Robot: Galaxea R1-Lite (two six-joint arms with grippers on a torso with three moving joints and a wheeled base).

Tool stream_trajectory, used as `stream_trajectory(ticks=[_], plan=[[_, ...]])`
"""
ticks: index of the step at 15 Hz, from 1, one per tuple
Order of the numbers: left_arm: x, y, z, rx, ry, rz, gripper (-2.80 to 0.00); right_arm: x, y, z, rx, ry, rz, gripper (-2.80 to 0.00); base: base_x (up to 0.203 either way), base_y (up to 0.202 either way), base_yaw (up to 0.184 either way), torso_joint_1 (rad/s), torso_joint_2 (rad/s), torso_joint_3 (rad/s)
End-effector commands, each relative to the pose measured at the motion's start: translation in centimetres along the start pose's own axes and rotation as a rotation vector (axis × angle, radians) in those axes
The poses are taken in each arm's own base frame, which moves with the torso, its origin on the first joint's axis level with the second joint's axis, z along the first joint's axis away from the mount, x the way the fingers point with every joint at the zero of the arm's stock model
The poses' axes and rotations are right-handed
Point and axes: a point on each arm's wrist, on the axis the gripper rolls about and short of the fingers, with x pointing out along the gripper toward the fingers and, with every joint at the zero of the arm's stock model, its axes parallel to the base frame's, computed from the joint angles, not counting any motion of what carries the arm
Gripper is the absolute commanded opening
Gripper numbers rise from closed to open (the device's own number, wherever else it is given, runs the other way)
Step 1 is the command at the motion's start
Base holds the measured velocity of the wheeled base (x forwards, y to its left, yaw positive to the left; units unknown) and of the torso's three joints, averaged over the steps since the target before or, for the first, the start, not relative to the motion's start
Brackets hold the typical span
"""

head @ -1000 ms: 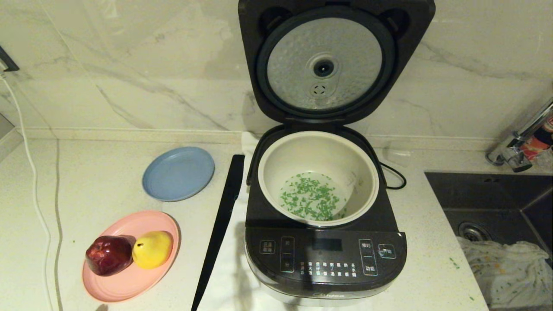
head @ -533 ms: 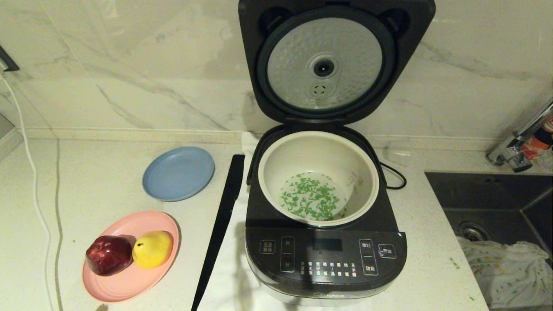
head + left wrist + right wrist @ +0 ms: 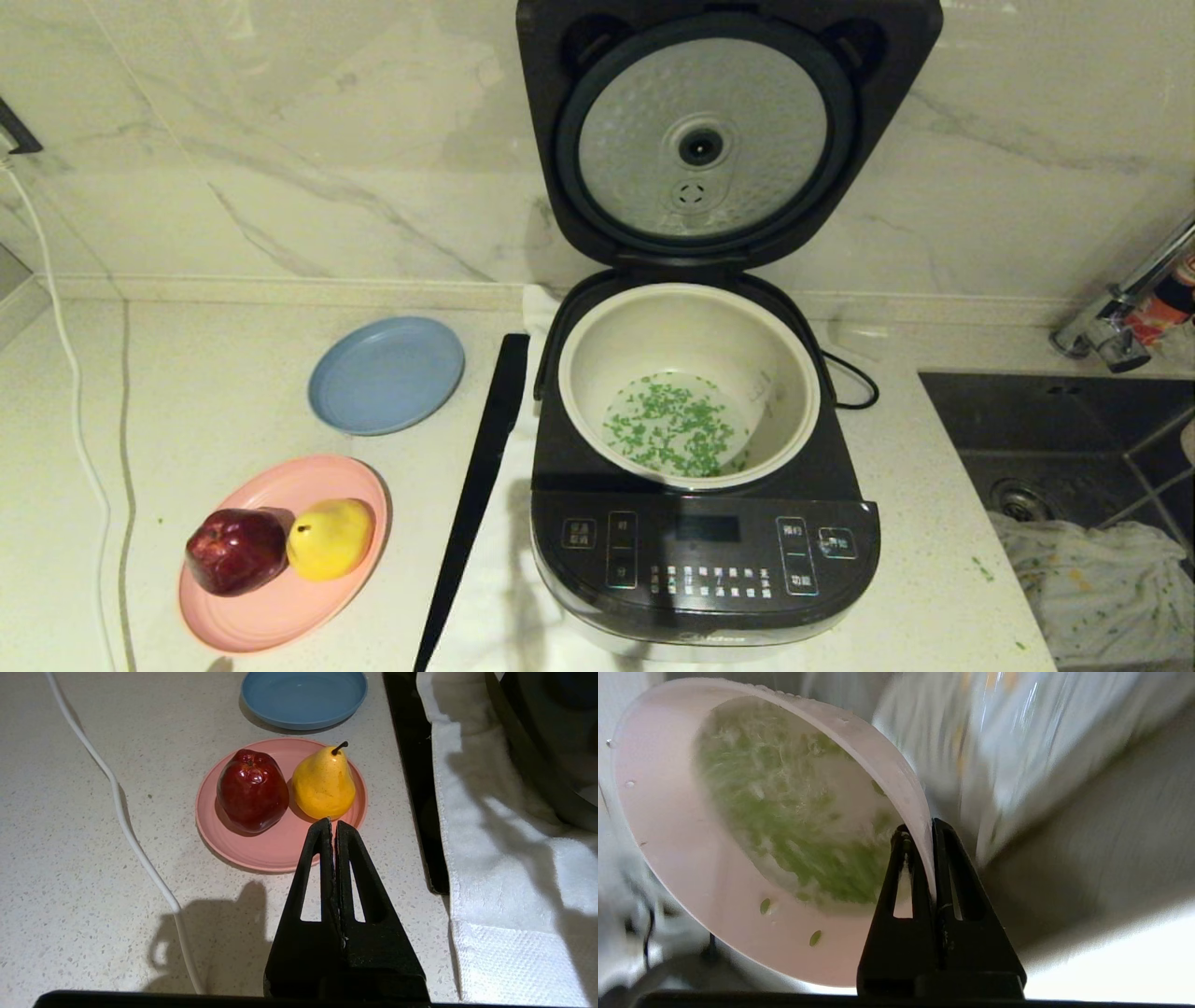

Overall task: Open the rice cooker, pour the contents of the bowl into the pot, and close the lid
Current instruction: Fill a bowl with water from the tap, then pour the water from the bowl into the rice cooker

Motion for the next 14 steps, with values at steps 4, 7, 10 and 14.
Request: stream_trajectory(ticks=[4,7,10,14], plan=[[0.0,0.0,-0.1,0.000,0.005,0.000,-2.80,-3.2,3.9,-6.1,-0.102,0.069,0.005,-2.80,0.000,0.000,0.000,0.000,0.00,0.000],[0.0,0.0,-0.1,0.000,0.005,0.000,-2.80,-4.4,6.6,-10.1,-0.205,0.103,0.024,-2.80,0.000,0.000,0.000,0.000,0.00,0.000],[0.0,0.0,-0.1,0.000,0.005,0.000,-2.80,-5.6,8.6,-14.3,-0.295,0.139,0.046,-2.80,0.000,0.000,0.000,0.000,0.00,0.000],[0.0,0.0,-0.1,0.000,0.005,0.000,-2.80,-7.1,11.3,-20.2,-0.439,0.229,0.063,-2.80,0.000,0.000,0.000,0.000,0.00,0.000]])
